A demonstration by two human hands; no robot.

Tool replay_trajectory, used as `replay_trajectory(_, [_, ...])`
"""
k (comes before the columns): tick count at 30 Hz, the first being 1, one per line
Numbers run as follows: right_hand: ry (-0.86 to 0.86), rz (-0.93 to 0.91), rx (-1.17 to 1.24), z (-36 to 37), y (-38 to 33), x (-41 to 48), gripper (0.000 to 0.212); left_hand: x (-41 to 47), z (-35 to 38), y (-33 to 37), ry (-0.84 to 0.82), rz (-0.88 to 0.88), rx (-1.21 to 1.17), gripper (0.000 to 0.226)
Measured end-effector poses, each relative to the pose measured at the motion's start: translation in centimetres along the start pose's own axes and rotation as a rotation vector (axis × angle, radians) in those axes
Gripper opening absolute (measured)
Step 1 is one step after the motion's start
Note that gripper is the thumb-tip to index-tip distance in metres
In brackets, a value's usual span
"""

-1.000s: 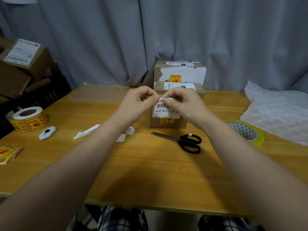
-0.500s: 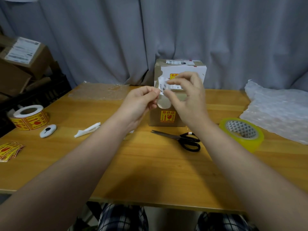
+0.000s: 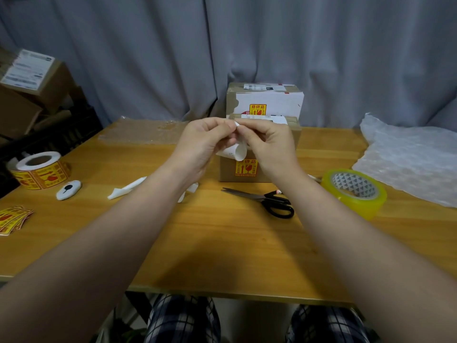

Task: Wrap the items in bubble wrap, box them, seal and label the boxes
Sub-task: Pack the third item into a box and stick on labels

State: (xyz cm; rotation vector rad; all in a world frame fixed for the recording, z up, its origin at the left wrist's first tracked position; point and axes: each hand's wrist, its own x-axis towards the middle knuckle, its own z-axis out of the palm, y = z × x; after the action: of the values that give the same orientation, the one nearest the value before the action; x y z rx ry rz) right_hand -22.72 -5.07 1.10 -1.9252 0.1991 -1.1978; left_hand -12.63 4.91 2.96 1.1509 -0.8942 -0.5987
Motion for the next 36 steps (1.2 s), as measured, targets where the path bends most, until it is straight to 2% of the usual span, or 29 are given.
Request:
replay_trajectory(8, [-0.043, 0.042, 0.123, -0.44, -0.55, 0.13, 0.016, 0.06, 0.19, -0.17, 0.044, 0.097, 0.116, 0.012])
replay_trajectory(16, [0.005, 0.059, 0.075, 0.08, -0.85, -0.08, 0.017, -0.70, 0.72, -0.23, 0.081, 0.185, 0.333, 0.011])
replay_trajectory(20, [-0.043, 0.079, 0.115, -0.31, -0.45, -0.07, 0.012, -0.85, 0.46, -0.25, 0.080, 0.185, 0.311, 0.015])
replay_trajectory(30, [-0.068, 0.080, 0.116, -0.30, -0.11, -0.16, 0.021, -0.74, 0.58, -0.43, 0.099, 0.150, 0.272, 0.011])
replay_trajectory(36, [-0.087, 0.077, 0.149, -0.37, -0.61, -0.39, 0.015, -0.88, 0.54, -0.40, 0.080, 0.166, 0.305, 0.014])
